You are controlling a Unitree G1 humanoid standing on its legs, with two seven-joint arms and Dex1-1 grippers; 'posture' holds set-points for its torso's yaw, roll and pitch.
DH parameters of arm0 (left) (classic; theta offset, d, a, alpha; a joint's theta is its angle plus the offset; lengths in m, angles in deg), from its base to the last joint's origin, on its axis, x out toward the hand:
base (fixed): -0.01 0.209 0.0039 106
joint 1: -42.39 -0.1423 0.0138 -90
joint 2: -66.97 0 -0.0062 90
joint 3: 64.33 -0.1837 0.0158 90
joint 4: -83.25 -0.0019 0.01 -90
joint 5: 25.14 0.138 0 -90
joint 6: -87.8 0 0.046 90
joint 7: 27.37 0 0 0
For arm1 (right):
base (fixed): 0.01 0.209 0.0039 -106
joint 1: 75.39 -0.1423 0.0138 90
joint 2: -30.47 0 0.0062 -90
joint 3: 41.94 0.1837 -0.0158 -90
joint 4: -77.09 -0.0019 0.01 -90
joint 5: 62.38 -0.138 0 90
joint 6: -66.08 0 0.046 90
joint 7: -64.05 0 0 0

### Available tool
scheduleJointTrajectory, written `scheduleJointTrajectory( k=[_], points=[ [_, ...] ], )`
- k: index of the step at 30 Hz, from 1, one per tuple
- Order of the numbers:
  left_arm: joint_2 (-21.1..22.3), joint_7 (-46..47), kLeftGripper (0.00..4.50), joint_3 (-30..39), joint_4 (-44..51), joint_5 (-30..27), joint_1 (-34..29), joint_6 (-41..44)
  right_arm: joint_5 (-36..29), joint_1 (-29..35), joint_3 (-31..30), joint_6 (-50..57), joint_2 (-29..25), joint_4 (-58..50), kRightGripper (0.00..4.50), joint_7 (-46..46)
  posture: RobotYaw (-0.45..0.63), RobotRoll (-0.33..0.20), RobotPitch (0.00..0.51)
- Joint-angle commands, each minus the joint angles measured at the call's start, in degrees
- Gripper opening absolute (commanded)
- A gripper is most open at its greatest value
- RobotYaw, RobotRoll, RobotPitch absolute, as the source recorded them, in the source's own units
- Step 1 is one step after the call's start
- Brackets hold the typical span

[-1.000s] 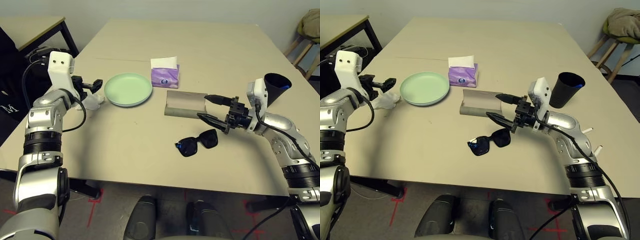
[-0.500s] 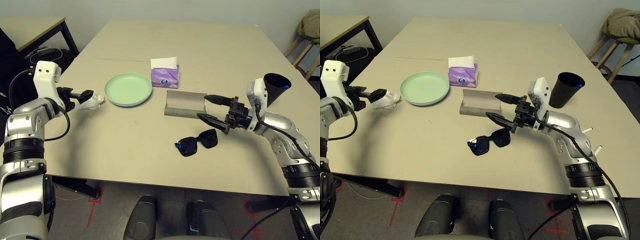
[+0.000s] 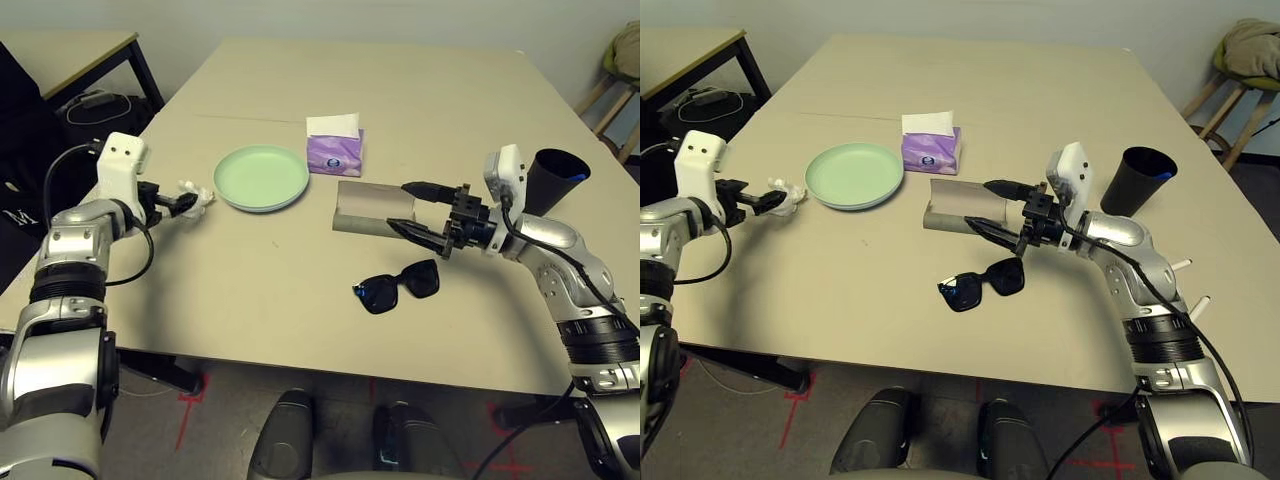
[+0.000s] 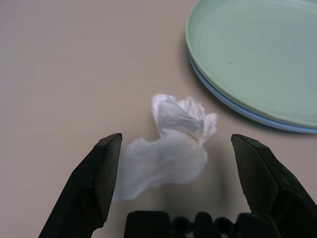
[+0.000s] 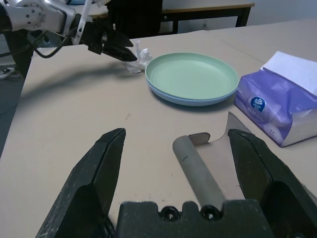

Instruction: Organize and tidy the items on the table.

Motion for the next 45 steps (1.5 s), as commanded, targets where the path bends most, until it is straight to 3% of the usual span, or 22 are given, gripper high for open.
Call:
scheduleJointTrajectory(
  k=[1,12,13,16,25,36,45],
  points=[
    [-0.79,-1.19,4.48,-1.26,-4.51,1.87,2.14,-2.43,0.04,0.98,0.29,-0.55,-0.36,-1.29,4.5,0.01,0.21,0.0,0.071],
    [-1.4,2.18,4.48,-1.72,-11.84,4.78,5.02,-7.14,-0.28,2.19,0.8,-0.15,-0.61,-3.14,4.5,-0.58,0.2,0.0,0.074],
    [-1.53,3.04,4.31,-1.51,-12.1,4.72,5.04,-6.91,-0.32,2.1,0.79,-0.07,-0.57,-3.26,4.5,-0.67,0.2,0.0,0.074],
    [-1.77,4.14,3.58,-1.2,-12.78,4.4,5.16,-5.85,-0.5,1.9,0.76,0.19,-0.55,-3.61,4.5,-0.8,0.2,0.0,0.075],
    [-2.01,4.64,0.13,-1.93,-13.14,4.96,4.52,-5.85,-0.94,0.95,0.77,0.93,-0.52,-4.01,4.5,-1.19,0.2,0.0,0.075],
    [-1.43,4.05,0.06,-0.86,-9.58,3.79,5.49,-4.15,-1.3,1.14,0.67,1.94,-0.28,-5.36,4.5,-2.26,0.2,0.0,0.072],
    [-0.03,4.76,0.06,4.78,8.89,-1.54,3.16,9.32,-1.17,0.56,0.81,1.14,0.56,-4.3,4.5,-3.2,0.2,0.0,0.066]
  ],
)
